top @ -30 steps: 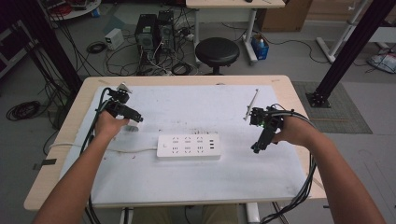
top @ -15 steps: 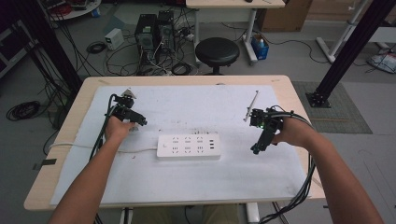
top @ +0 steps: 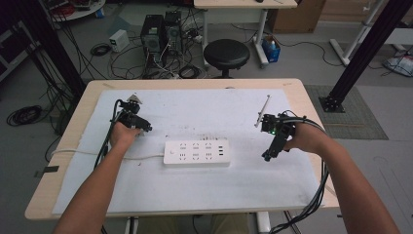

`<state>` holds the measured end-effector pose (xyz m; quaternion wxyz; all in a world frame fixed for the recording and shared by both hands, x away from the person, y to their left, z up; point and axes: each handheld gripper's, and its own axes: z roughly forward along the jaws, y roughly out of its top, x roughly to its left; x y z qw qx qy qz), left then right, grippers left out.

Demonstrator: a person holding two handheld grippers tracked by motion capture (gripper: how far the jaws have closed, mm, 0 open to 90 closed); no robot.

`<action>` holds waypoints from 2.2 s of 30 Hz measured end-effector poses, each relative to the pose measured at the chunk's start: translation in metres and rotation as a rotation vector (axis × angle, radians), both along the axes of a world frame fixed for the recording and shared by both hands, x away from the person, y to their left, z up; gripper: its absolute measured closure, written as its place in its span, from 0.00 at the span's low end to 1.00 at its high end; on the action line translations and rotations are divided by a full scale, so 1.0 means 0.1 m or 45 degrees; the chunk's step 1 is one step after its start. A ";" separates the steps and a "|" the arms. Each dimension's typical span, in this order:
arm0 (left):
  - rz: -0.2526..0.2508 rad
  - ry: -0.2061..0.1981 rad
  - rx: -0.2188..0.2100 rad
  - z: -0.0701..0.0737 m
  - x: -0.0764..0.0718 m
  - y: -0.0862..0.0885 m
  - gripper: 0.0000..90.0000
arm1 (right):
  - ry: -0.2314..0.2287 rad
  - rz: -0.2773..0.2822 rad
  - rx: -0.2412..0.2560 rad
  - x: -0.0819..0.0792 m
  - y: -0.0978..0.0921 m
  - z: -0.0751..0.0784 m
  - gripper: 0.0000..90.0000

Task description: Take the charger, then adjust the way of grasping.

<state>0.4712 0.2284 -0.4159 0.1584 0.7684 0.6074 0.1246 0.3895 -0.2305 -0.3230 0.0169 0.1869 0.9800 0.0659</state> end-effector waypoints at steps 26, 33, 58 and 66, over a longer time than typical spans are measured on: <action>-0.299 -0.227 -0.099 0.37 -0.29 -0.01 0.47 | -0.066 -0.092 0.075 -0.01 -0.08 0.01 0.01; -0.416 -0.283 -0.120 0.58 -0.50 -0.03 0.47 | -0.092 -0.087 0.061 -0.07 -0.07 0.02 0.01; -0.814 -0.422 -0.161 1.07 -1.11 -0.18 0.47 | -0.182 -0.135 0.095 -0.24 -0.06 0.13 0.01; -0.923 -0.441 -0.162 1.14 -1.19 -0.28 0.47 | -0.172 -0.207 0.144 -0.28 -0.06 0.13 0.01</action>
